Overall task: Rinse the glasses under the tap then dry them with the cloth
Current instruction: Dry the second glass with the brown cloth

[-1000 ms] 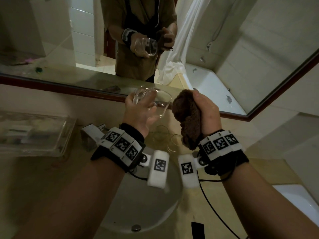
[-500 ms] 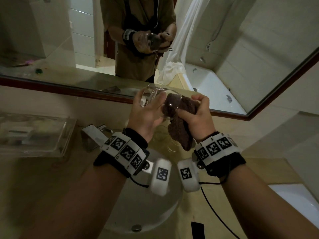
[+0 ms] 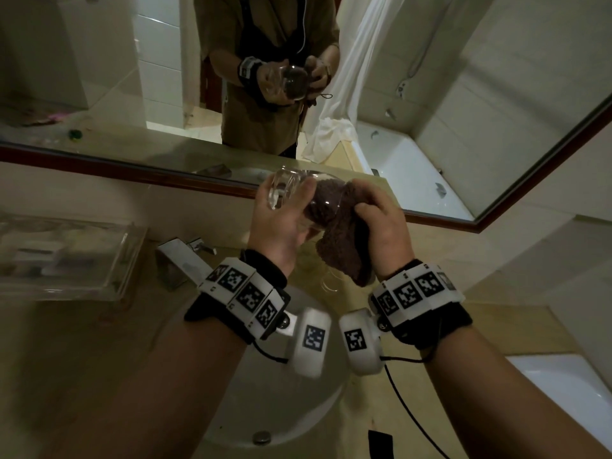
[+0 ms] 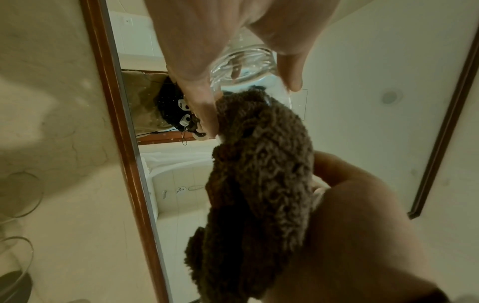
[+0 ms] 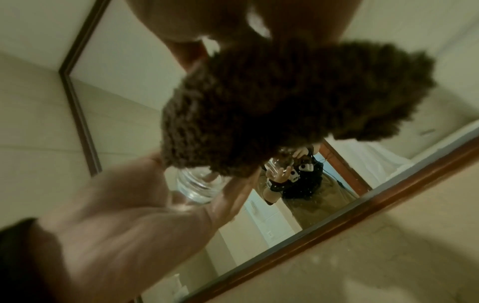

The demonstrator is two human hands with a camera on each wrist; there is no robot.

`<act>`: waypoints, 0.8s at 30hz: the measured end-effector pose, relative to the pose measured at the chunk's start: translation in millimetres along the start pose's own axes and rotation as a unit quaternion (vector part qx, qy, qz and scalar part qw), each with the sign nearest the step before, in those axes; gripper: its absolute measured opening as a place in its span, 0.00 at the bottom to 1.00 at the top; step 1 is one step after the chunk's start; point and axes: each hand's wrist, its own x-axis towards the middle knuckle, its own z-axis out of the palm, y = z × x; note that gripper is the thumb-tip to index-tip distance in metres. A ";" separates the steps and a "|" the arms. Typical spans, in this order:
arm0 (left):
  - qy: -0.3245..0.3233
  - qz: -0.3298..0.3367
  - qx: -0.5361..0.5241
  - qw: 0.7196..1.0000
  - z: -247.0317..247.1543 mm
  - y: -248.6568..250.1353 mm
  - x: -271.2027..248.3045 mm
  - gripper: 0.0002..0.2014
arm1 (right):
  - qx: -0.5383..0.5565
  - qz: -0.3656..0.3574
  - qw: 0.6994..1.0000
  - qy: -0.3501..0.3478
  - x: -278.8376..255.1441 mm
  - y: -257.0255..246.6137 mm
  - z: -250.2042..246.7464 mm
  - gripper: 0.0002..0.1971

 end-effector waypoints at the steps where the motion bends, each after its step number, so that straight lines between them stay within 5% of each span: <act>1: -0.002 0.000 0.001 1.000 -0.2 -0.1 0.3 0.34 | -0.022 -0.009 1.000 0.013 0.1 1.0 0.2 0.15; 10: -0.035 0.015 0.003 0.999 2.8 0.3 -2.3 0.29 | -0.059 -0.079 0.994 0.043 2.9 2.6 0.7 0.10; 12: -0.030 0.029 0.023 0.999 3.3 1.9 -1.7 0.21 | -0.061 -0.072 0.995 0.040 -1.2 1.5 0.2 0.08; 16: -0.033 0.030 0.016 0.999 1.5 2.7 -0.5 0.17 | -0.020 -0.048 0.998 -0.018 -4.0 0.7 0.1 0.25; 24: -0.050 0.032 0.002 0.998 3.0 -0.3 -0.4 0.23 | -0.189 -0.033 0.971 -0.142 0.2 -1.7 -1.6 0.49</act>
